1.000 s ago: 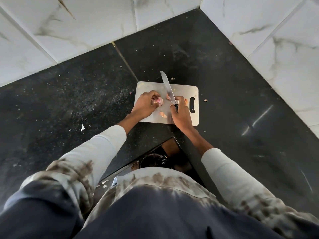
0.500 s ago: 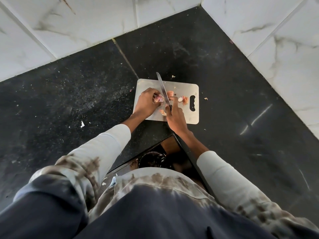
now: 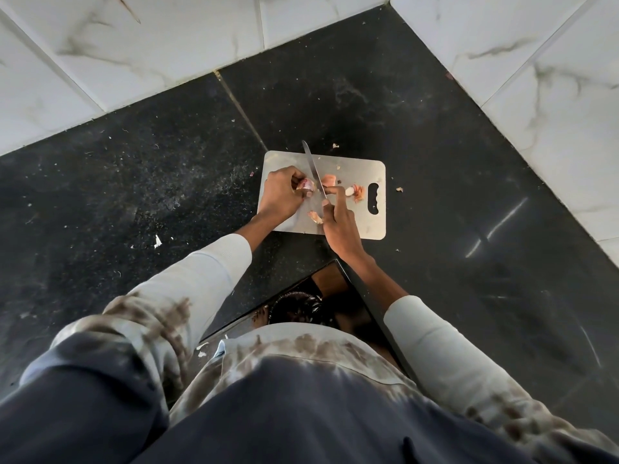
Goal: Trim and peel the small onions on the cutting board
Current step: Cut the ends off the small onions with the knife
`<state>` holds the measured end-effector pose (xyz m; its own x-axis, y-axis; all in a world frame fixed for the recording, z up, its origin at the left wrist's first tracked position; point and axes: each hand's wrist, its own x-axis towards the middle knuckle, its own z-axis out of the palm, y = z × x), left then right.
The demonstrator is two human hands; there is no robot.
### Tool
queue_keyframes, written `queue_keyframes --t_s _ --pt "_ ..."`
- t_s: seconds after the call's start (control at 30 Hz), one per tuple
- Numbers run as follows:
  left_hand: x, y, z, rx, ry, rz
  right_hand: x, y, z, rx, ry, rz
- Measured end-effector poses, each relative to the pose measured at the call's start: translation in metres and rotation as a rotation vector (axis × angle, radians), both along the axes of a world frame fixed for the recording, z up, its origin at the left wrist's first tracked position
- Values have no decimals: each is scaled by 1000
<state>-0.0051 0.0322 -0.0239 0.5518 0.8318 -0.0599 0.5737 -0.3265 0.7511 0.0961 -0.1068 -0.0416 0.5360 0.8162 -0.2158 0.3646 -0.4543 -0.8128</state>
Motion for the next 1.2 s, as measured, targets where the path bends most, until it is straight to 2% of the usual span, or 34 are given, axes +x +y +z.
queue_keyframes --t_s 0.53,0.97,1.2 --pt "0 2 0 -37 39 17 -9 -1 11 8 -58 4" --pt "2 0 0 -14 32 25 -16 -1 17 46 -197 33" --pt "2 2 -4 17 13 1 -24 2 30 -8 -260 26"
